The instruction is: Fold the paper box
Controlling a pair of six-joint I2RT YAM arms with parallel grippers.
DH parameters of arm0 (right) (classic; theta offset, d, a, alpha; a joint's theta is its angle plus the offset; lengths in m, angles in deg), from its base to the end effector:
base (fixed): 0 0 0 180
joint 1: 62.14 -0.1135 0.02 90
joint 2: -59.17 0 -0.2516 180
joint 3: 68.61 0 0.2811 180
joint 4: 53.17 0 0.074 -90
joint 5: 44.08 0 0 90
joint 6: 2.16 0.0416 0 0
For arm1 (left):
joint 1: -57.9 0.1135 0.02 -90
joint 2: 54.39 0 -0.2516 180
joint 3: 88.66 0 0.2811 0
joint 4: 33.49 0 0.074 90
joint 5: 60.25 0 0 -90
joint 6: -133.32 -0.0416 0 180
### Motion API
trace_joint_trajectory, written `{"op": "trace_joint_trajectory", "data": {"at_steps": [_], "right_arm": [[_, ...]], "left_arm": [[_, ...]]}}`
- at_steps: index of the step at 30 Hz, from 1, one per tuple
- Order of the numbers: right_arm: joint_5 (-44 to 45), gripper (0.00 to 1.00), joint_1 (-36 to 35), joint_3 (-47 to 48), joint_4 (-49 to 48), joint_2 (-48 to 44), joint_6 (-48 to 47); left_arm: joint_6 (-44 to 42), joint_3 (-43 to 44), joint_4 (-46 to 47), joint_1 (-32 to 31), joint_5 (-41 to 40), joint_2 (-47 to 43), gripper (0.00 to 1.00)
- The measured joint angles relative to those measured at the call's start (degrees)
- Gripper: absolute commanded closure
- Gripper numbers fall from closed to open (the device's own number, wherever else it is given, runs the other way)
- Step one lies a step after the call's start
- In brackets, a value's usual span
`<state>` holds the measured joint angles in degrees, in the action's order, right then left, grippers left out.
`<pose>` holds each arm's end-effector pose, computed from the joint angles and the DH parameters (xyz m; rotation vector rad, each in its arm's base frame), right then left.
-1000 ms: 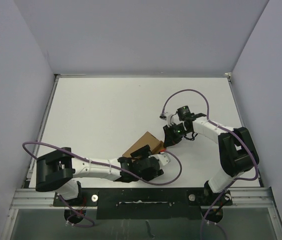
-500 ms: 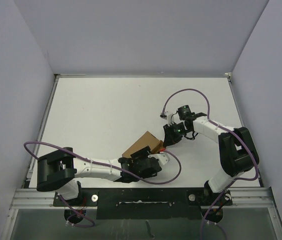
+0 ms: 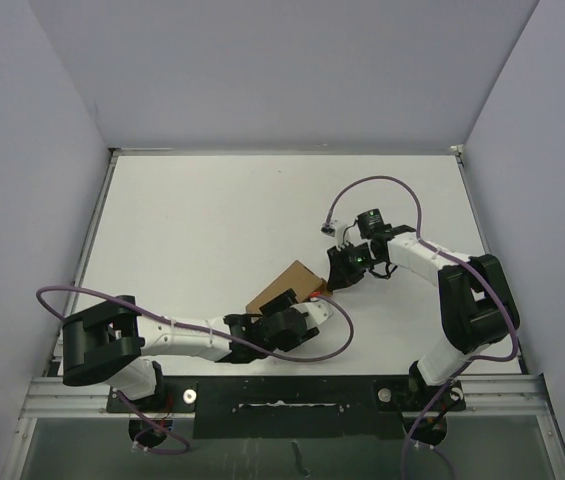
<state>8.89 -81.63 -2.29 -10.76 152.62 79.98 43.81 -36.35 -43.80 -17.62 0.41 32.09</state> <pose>0.2959 0.1313 0.1360 -0.7976 2.5871 0.9497 0.0987 -0.3007 0.1295 1.1569 1.9068 -0.1154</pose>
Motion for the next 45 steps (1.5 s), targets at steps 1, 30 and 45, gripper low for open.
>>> {"op": "trace_joint_trajectory", "data": {"at_steps": [1,30,45], "right_arm": [[0.00,0.93,0.00,0.00,0.00,0.00,-0.07],[2.49,1.00,-0.09,3.67,1.07,2.80,1.79],[1.90,1.00,0.33,1.25,1.57,0.39,-3.39]], "left_arm": [[-0.11,-0.07,0.24,0.11,0.17,0.00,0.39],[-0.50,-0.74,2.73,0.70,2.14,0.11,0.40],[2.14,0.50,2.54,1.81,3.19,0.98,0.42]]}}
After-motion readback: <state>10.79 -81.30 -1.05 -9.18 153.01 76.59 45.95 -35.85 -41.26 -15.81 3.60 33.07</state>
